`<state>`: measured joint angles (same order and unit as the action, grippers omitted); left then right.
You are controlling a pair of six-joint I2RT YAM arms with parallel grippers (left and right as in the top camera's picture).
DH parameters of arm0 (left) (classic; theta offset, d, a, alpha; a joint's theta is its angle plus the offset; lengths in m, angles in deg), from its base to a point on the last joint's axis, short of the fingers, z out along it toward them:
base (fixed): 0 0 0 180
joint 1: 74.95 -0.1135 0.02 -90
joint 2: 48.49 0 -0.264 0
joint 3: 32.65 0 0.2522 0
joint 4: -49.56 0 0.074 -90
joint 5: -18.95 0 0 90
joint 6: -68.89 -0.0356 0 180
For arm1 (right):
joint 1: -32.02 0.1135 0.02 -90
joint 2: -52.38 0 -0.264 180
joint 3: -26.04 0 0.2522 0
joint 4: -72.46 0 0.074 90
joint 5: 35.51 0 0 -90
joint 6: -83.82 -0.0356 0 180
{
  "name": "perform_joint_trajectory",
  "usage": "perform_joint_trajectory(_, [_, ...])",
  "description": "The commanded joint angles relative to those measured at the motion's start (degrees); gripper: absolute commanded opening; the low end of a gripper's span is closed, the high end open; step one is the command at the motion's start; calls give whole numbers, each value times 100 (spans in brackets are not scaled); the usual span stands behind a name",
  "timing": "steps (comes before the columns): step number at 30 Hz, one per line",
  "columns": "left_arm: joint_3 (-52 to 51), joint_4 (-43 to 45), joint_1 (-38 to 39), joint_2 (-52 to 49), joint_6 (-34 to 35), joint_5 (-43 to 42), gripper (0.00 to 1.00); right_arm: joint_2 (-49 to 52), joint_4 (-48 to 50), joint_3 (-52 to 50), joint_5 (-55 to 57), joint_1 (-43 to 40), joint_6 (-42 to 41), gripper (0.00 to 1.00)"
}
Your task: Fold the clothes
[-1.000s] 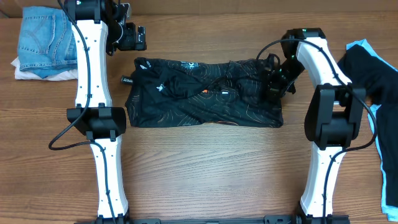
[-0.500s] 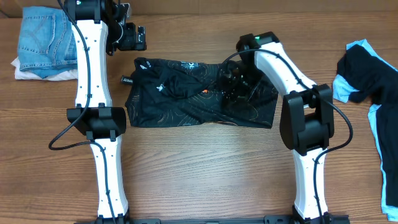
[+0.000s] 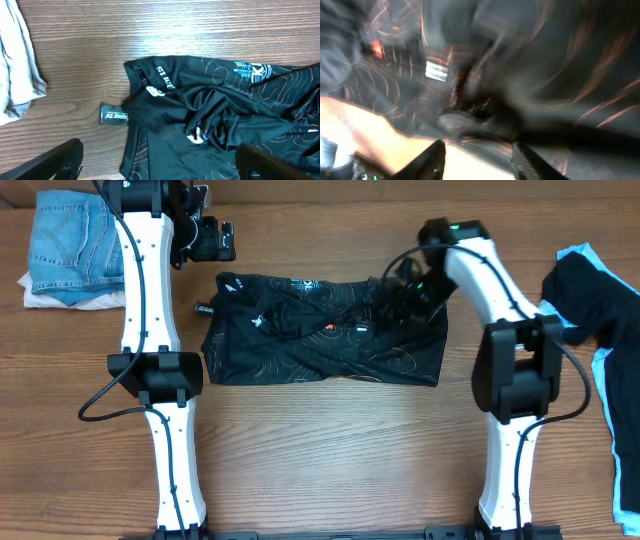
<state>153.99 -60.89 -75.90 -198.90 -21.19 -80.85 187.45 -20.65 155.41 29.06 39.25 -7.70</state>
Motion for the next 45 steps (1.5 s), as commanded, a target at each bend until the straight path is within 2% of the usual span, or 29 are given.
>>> perform_joint_trajectory(1, [111, -13, 33, 192, 55, -57, 100, -262, 350, 111, -11, -103, -44, 53])
perform_joint_trajectory(5, [111, -13, 33, 192, 57, -59, 100, -251, 887, 57, -13, -94, -48, 50])
perform_joint_trajectory(10, [111, -13, 33, 192, 55, -74, 100, -221, 1161, -31, -15, -81, -72, 34])
perform_joint_trajectory(11, [111, -13, 33, 192, 55, -74, 100, -219, 1158, -46, -15, -81, -90, 34])
perform_joint_trajectory(19, [111, -13, 33, 192, 55, -74, 100, -216, 1207, -426, -17, -70, -157, 35])
perform_joint_trajectory(23, [111, -13, 33, 192, 55, -74, 100, -219, 1266, -697, -90, 20, -153, 48])
perform_joint_trajectory(27, [111, -13, 33, 192, 55, -74, 100, -216, 1440, -916, -450, 190, -153, 49])
perform_joint_trajectory(28, [111, -13, 33, 192, 55, -74, 100, -216, 1471, -944, -479, 247, -155, 49])
perform_joint_trajectory(30, [111, -13, 33, 192, 55, -74, 100, -216, 1495, -949, -481, 365, -155, 40])
perform_joint_trajectory(33, [111, -13, 35, 192, 55, -74, 100, -219, 1528, -946, -494, 544, -160, 21])
perform_joint_trajectory(34, [111, -13, 33, 192, 52, -74, 100, -219, 1528, -944, -492, 608, -160, 18])
perform_joint_trajectory(39, [111, -13, 33, 192, 52, -74, 100, -221, 1340, -758, -496, 767, -330, 17])
perform_joint_trajectory(45, [111, -13, 33, 192, 55, -74, 100, -232, 739, -83, -614, 767, -282, 17])
